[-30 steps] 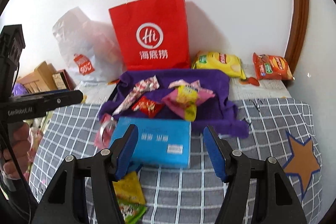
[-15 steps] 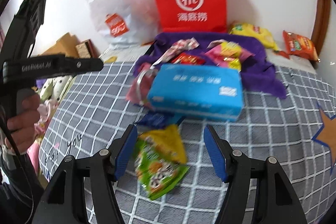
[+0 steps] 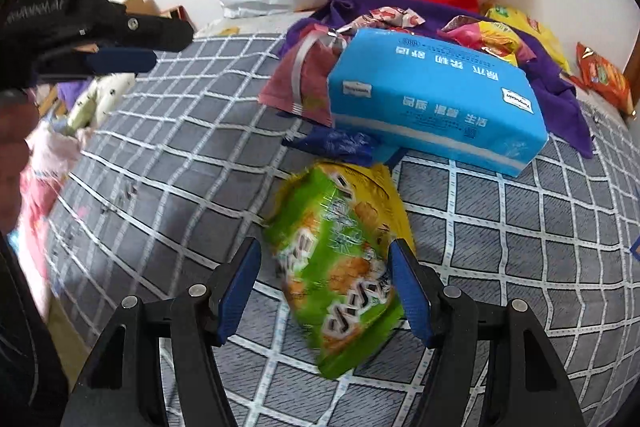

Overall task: Organize snacks
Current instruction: 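Grasp the green cracker bag with the right tool and lift it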

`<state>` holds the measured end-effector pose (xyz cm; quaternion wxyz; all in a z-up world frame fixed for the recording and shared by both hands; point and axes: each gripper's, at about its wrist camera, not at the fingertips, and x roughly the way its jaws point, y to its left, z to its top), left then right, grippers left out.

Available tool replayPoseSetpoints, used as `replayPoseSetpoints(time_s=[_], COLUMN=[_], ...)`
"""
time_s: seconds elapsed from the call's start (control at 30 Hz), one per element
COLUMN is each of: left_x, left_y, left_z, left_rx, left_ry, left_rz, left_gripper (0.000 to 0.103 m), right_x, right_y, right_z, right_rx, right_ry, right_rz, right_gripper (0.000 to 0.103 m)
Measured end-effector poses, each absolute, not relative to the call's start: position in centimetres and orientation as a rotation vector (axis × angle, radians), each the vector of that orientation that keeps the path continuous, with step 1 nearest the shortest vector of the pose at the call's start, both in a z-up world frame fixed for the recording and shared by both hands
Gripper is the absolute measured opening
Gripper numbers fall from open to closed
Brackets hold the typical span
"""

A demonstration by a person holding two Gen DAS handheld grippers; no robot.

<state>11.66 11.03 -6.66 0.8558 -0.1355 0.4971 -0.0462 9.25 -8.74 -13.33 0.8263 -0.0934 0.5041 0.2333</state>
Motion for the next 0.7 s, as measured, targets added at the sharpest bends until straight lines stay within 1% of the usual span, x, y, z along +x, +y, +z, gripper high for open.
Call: replayPoseSetpoints(time_s=[0.03,0.07,0.2,0.4,0.5,0.63,0.7], left_x=[11.6,11.6,11.8,12.2,12.3,11.9,11.8], left_y=[11.0,10.8,9.8,7.1,5.5,4.0,3.0], left_z=[-6.8,-7.1,-8.1,-9.3,-9.6,-9.8,-10.1], left_rx=[-0.284,-0.281,-0.273,-0.255,-0.242,-0.29,-0.258], left_ry=[1.048,1.053,1.078,1.112,1.118,1.107,1.117], left_rz=[-0.097,-0.099,-0.114,-0.171,-0.215,-0.333,-0.336], left_gripper=[0.064,0.064,0.064,0.064,0.064,0.064,0.064], right_x=[9.2,9.2,9.0,8.2,8.1,8.5,8.9], right_y=[-8.8,-9.0,-10.3,-12.5,-14.1,-16.6,-18.0], right_z=[-13.5,-13.5,-13.3,-12.0,-11.2,-10.8,-10.8], right_rx=[-0.206,-0.206,-0.174,-0.132,-0.136,-0.124,-0.11], right_ry=[1.069,1.066,1.05,1.017,0.987,0.966,0.964], right_rz=[0.499,0.499,0.507,0.537,0.507,0.447,0.414], right_gripper=[0.063,0.058,0.054,0.054,0.054,0.054,0.054])
